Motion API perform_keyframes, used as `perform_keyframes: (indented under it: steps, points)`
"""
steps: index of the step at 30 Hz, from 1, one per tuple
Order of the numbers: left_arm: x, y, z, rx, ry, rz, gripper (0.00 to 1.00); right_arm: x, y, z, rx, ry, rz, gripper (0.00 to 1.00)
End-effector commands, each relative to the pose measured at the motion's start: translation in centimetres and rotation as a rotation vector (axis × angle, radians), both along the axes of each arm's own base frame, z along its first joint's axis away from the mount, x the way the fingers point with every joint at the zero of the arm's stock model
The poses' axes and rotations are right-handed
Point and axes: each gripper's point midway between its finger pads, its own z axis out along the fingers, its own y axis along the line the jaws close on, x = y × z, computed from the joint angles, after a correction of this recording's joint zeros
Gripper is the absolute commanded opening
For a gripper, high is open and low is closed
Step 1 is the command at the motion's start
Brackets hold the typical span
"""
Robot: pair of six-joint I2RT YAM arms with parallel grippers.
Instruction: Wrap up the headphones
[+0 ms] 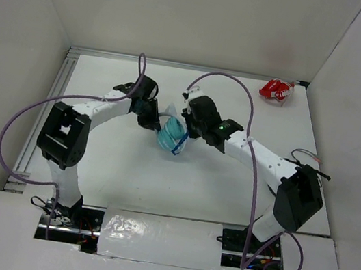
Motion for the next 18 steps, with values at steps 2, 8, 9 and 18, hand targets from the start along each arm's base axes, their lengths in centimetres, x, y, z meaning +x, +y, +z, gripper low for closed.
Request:
perform_keyframes:
  steps: [2,8,9,18]
  points:
    - [1.0,-2.1,1.4,-0.079,0.019,0.028,0.0,1.5,0.4,-0.3,0.03,-0.025,-0.055,0.0]
    - [2.2,-4.3,1.8,-0.094,0.035,0.038,0.0,3.6,-1.4,-0.6,0.023,-0.012,-0.144,0.0]
    - [2.4,-4.5,1.8,-0.092,0.042,0.049,0.0,4.1,-2.0,-0.8,0.021,-0.005,-0.171,0.0]
    - [6.3,-10.3,1.8,-0.206,0.117,0.096,0.0,7.1,-10.0,-3.7,-0.077,0.053,-0.508,0.0]
